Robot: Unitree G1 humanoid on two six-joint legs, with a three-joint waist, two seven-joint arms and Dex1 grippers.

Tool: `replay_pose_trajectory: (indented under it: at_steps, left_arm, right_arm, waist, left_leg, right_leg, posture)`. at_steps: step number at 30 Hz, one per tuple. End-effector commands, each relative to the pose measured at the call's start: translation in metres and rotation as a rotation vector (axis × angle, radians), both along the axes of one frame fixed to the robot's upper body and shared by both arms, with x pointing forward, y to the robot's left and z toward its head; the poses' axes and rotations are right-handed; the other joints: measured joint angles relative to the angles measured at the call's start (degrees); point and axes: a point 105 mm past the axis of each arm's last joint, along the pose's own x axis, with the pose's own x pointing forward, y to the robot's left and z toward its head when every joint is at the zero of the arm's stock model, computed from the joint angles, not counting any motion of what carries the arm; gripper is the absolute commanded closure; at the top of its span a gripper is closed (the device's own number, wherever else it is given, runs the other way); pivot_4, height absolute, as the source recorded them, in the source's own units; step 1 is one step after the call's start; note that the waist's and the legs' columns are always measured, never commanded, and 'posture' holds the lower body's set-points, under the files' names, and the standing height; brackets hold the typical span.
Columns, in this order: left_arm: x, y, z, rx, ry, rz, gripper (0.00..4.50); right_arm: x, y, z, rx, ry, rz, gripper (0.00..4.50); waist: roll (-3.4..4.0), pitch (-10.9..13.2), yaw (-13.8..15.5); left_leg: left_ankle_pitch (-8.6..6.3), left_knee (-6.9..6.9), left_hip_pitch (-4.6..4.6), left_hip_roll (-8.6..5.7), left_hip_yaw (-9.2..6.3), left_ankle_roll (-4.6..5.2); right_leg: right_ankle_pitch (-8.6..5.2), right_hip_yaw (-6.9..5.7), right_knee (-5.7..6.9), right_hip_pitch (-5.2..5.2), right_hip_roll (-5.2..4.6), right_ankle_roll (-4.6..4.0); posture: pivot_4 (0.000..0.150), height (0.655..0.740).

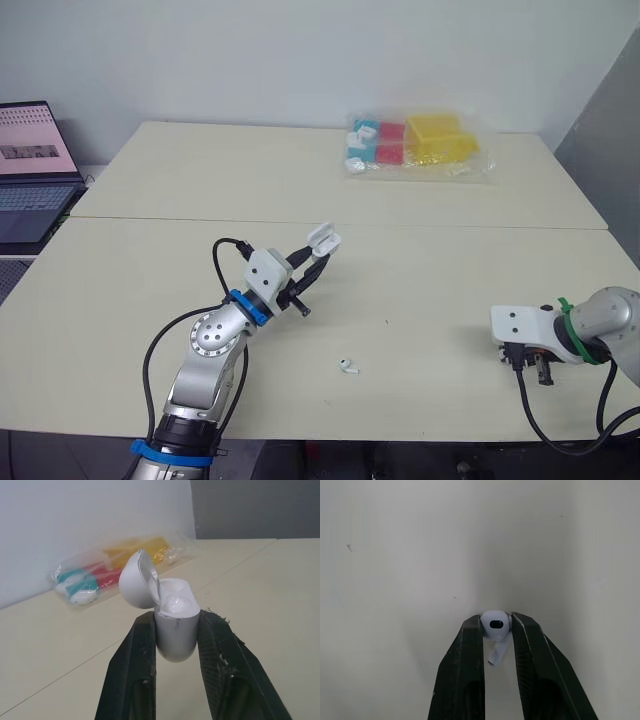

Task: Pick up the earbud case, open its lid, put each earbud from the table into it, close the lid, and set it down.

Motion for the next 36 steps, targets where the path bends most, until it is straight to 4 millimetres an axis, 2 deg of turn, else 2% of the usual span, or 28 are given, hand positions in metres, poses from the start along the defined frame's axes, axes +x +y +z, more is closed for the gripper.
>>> replay_pose_trajectory:
  at_steps: [1, 5, 10, 13, 15, 18, 23, 26, 31, 36]
  left_arm:
    - [-0.002, -0.004, 0.017, -0.015, -0.073, -0.021, 3.7]
    - [-0.004, -0.007, 0.021, -0.046, -0.07, -0.054, 3.7]
    - [-0.014, -0.019, 0.025, -0.099, -0.01, -0.156, 3.7]
    - [-0.022, -0.028, 0.026, -0.1, 0.051, -0.239, 3.7]
    - [-0.023, -0.031, 0.029, -0.131, 0.11, -0.275, 3.7]
    - [-0.024, -0.034, 0.035, -0.142, 0.144, -0.304, 3.7]
    - [-0.018, -0.033, 0.049, -0.165, 0.154, -0.309, 3.7]
    - [-0.021, -0.034, 0.052, -0.173, 0.179, -0.336, 3.7]
    - [-0.025, -0.035, 0.053, -0.173, 0.202, -0.36, 3.7]
    - [-0.023, -0.034, 0.055, -0.176, 0.199, -0.35, 3.7]
  right_arm:
    - [0.005, 0.009, 0.029, 0.058, -0.071, 0.045, 4.09]
    - [0.007, 0.043, 0.064, 0.258, -0.149, 0.167, 4.09]
    - [0.02, 0.112, 0.125, 0.761, -0.355, 0.23, 4.09]
    - [0.026, 0.141, 0.155, 1.0, -0.517, 0.286, 4.09]
    - [0.026, 0.154, 0.167, 1.137, -0.58, 0.292, 4.09]
    - [0.026, 0.165, 0.169, 1.23, -0.567, 0.266, 4.09]
    - [0.037, 0.173, 0.155, 1.283, -0.58, 0.178, 4.09]
    - [0.042, 0.178, 0.152, 1.324, -0.583, 0.146, 4.09]
    - [0.049, 0.184, 0.148, 1.326, -0.631, 0.14, 4.09]
    - [0.052, 0.183, 0.131, 1.284, -0.634, 0.153, 4.09]
  waist:
    - [0.03, 0.0, 0.0]
    - [0.03, 0.0, -0.1]
    - [-0.02, 0.1, -0.3]
    - [-0.03, 0.1, -0.2]
    - [0.01, 0.1, 0.0]
    - [0.01, 0.1, 0.2]
    - [0.01, 0.1, 0.1]
    - [0.03, 0.1, 0.0]
    - [0.04, 0.1, -0.1]
    - [0.04, 0.1, 0.0]
  left_leg:
    - [0.0, -0.02, -0.02, 0.0, 0.0, 0.0]
    - [0.0, -0.07, -0.04, 0.02, -0.06, 0.0]
    - [0.0, -0.05, -0.06, 0.08, -0.17, 0.0]
    - [0.0, -0.05, -0.14, 0.04, -0.26, 0.0]
    - [0.0, -0.04, -0.2, 0.03, -0.29, 0.0]
    - [0.0, -0.04, -0.38, 0.02, -0.37, 0.0]
    - [0.0, -0.03, -0.42, 0.0, -0.35, 0.01]
    - [0.0, -0.04, -0.38, 0.02, -0.42, 0.01]
    - [0.0, -0.05, -0.35, 0.03, -0.42, 0.01]
    - [0.0, -0.05, -0.38, 0.02, -0.42, 0.01]
  right_leg:
    - [0.0, -0.01, 0.0, -0.02, 0.0, 0.0]
    - [-0.04, -0.03, 0.0, -0.05, 0.07, -0.06]
    - [-0.04, -0.01, 0.02, -0.03, 0.16, -0.06]
    - [-0.04, -0.03, 0.03, -0.04, 0.14, -0.06]
    - [-0.04, -0.05, 0.0, -0.05, 0.14, -0.06]
    - [-0.04, -0.12, -0.08, -0.11, 0.08, -0.04]
    - [-0.03, -0.09, -0.12, -0.12, 0.04, -0.02]
    - [-0.04, -0.13, -0.05, -0.12, 0.13, -0.05]
    - [-0.05, -0.11, -0.01, -0.15, 0.15, -0.07]
    - [-0.06, -0.1, -0.04, -0.15, 0.14, -0.07]
  posture:
    - [0.15, 0.7389]
    - [0.15, 0.7389]
    - [0.15, 0.7389]
    - [0.15, 0.7389]
    - [0.15, 0.7389]
    - [0.15, 0.7389]
    - [0.15, 0.7389]
    - [0.15, 0.7389]
    - [0.15, 0.7389]
    - [0.15, 0.7389]
